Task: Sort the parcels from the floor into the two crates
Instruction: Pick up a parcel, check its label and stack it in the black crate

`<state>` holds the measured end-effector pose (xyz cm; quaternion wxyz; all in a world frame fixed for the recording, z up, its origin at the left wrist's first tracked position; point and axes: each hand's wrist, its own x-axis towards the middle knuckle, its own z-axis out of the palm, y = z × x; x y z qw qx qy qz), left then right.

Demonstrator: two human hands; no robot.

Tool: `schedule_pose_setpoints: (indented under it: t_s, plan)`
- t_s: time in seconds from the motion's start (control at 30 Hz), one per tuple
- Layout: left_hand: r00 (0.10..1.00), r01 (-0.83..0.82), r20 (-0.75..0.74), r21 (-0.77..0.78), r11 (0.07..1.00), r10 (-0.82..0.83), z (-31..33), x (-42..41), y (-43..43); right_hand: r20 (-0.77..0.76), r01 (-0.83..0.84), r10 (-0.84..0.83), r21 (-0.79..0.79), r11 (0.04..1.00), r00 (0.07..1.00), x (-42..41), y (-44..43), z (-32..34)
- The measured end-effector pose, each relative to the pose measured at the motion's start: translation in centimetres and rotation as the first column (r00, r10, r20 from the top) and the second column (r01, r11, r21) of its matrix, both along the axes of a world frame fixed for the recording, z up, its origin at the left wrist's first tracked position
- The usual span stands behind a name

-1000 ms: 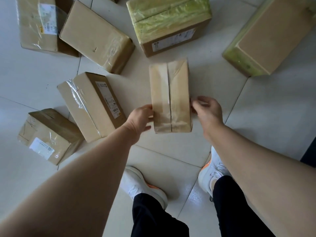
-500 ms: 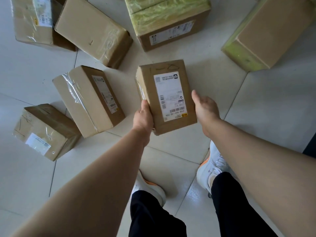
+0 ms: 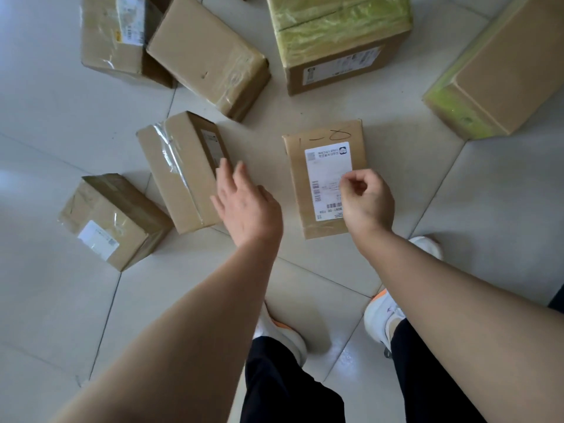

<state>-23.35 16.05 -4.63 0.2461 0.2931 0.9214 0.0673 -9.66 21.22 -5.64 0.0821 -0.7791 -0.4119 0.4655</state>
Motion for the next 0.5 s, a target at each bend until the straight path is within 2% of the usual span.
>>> schedule_pose_setpoints:
  t_s: [0.07,0.17,0.27,0.33,0.37,0.43,0.5]
  plan:
    - [0.994,-0.073,-0.091,-0.15,0.986,0.06,-0.4,-2.8,-0.5,-0.083,-0.068,0.062,-0.067,0.995,0.995,-2.0,-0.6,0.1]
    - [0.958,-0.285,-0.054,-0.287,0.915,0.281,-1.2,-6.6,-1.6,-0.253,-0.231,0.186,-0.163,0.959,0.949,-5.2,-2.0,-0.7]
    - [0.906,-0.406,0.012,-0.263,0.875,0.423,-1.8,-8.6,-3.3,-0.388,-0.308,0.201,-0.236,0.922,0.9,-7.6,-3.5,-1.2]
    - [0.879,-0.452,0.067,-0.203,0.868,0.473,-1.9,-9.3,-4.7,-0.418,-0.328,0.198,-0.265,0.907,0.887,-8.5,-4.3,-1.3]
    - [0.846,-0.493,0.142,-0.161,0.855,0.514,-1.8,-9.6,-5.5,-0.413,-0.338,0.207,-0.275,0.9,0.887,-8.7,-4.7,-1.5]
    - [0.715,-0.609,0.376,-0.078,0.79,0.589,-1.2,-9.6,-7.0,-0.397,-0.357,0.23,-0.286,0.889,0.889,-8.7,-5.3,-1.5]
    - [0.598,-0.667,0.552,-0.06,0.743,0.582,-0.3,-9.0,-8.2,-0.381,-0.373,0.247,-0.305,0.876,0.891,-8.4,-5.7,-1.1]
